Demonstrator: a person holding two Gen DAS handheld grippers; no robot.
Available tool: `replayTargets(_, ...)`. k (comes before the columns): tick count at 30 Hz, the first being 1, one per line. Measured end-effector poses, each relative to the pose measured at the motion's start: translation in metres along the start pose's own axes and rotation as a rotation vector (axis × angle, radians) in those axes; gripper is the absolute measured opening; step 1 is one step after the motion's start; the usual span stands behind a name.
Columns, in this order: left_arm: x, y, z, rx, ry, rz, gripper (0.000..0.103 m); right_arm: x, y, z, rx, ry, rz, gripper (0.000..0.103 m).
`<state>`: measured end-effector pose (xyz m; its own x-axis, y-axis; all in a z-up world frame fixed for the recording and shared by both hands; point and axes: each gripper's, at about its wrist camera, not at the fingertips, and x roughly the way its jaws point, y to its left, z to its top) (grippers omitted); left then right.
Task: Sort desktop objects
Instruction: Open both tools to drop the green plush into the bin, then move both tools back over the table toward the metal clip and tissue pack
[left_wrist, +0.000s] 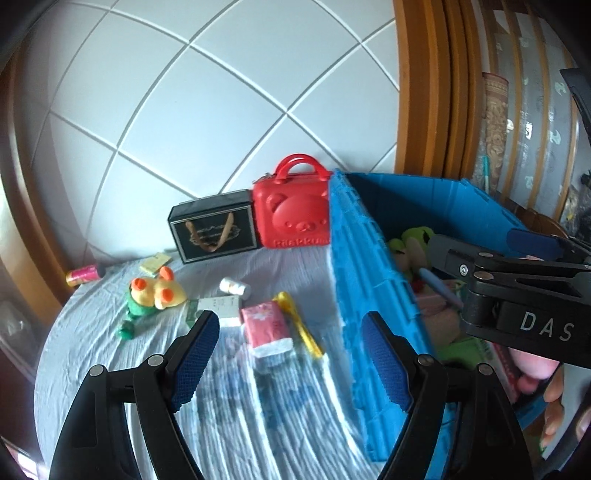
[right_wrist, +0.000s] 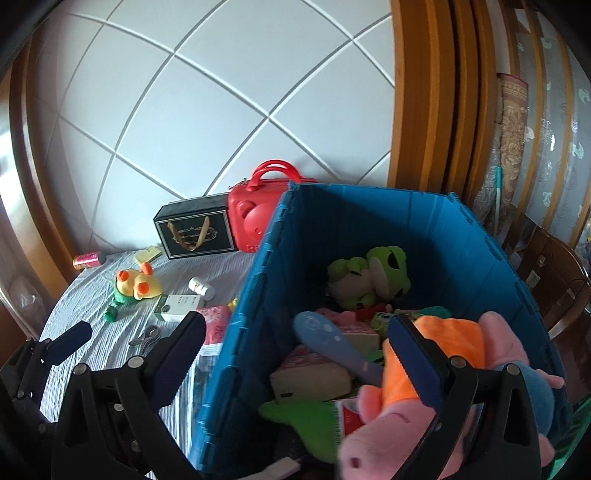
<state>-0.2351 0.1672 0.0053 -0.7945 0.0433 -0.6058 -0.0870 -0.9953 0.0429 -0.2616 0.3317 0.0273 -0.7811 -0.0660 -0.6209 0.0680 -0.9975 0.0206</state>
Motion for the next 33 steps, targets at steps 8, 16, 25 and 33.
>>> replayTargets(8,0.006,0.104,-0.026,-0.053,0.050,0.083,0.080,0.022,0.112,-0.002,-0.092,0.035,0.084,0.100)
replayTargets(16,0.035,0.190,-0.062,-0.101,0.131,0.123,0.080,0.070,0.196,-0.024,-0.096,0.121,0.145,0.100)
replayTargets(25,0.094,0.252,-0.102,-0.172,0.284,0.184,0.080,0.142,0.234,-0.063,-0.095,0.284,0.163,0.103)
replayTargets(33,0.144,0.298,-0.126,-0.242,0.380,0.282,0.080,0.221,0.242,-0.071,-0.067,0.398,0.223,0.103)
